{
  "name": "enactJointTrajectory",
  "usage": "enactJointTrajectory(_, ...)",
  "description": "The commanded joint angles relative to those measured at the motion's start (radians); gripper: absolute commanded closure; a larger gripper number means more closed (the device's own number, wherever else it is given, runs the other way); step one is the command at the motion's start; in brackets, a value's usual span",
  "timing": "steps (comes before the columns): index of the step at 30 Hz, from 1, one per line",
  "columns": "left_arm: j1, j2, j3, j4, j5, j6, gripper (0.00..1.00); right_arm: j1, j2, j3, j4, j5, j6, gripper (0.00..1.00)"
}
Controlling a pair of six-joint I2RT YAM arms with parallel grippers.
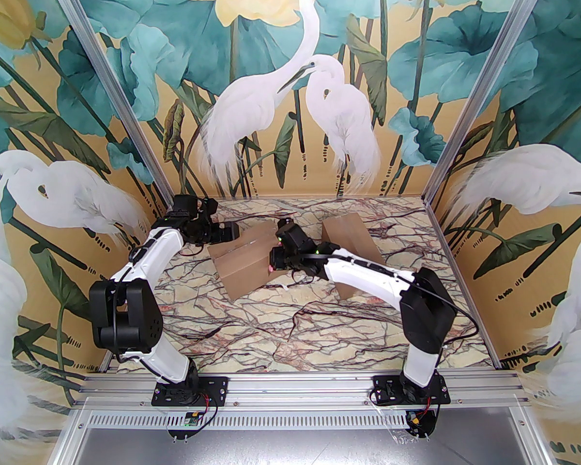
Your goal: Unpack the express box
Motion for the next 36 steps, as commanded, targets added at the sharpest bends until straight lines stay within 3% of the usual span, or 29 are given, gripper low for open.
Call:
enactJointTrajectory(1,-0.005,-0.095,-0.075,-0.042,0.1,-0.02,0.02,-0.02,0.056,0.116,-0.11,0.073,-0.157,1.0)
enactJointTrajectory(8,-0.025,-0.191,-0.215,-0.007,0.189,-0.086,0.04,-0.023,0.252,0.442,-0.295,0.138,-0.384,1.0)
enactJointTrajectory(13,-0.082,-0.263,-0.263,-0.013,0.203,-0.116,0.04,-0.023,0.315,0.518,-0.261,0.141,-0.475,1.0)
enactJointTrajectory(22,-0.187,-0.405,-0.378,0.031,0.195,-0.256,0.05,-0.031,0.343,0.538,-0.107,-0.069,-0.598,1.0)
enactJointTrajectory(27,-0.256,-0.478,-0.432,0.104,0.167,-0.365,0.05,-0.042,0.394,0.611,-0.108,-0.191,-0.618,1.0)
enactJointTrajectory(31,-0.267,-0.542,-0.426,0.061,0.056,-0.302,0.06,-0.073,0.395,0.653,-0.122,-0.171,-0.6,1.0)
enactJointTrajectory(36,-0.293,-0.626,-0.399,0.043,-0.109,-0.087,0.11,-0.164,0.296,0.619,-0.068,-0.13,-0.36,1.0)
